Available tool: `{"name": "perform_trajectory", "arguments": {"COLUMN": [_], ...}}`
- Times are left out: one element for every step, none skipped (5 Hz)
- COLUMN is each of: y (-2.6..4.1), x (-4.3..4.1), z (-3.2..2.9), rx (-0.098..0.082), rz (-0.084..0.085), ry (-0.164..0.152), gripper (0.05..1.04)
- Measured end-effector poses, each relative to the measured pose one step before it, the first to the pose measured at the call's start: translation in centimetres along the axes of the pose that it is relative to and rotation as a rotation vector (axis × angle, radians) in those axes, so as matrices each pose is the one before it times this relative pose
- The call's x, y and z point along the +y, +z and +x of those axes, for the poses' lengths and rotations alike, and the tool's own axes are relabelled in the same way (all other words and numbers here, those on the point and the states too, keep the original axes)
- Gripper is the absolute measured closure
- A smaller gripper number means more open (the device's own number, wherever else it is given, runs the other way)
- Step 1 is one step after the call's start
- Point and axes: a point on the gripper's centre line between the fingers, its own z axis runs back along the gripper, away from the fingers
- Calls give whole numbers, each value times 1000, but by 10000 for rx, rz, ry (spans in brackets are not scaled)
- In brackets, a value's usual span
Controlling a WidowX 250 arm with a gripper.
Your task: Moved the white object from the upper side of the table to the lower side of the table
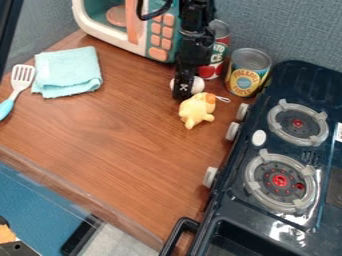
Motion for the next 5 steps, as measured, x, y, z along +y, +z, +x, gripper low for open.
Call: {"name": "perform_trajectory", "arguments": {"y": [-6,629,2509,3843,2697], "x": [-239,-564,-257,-1640,-3087], "z": [-197,-331,-408,-736,-1567], "rx": [7,57,2,-485,-435], "rz": [20,8,396,551,27], "ry": [87,265,558,819,488], "gripper": [507,511,511,511,511]}}
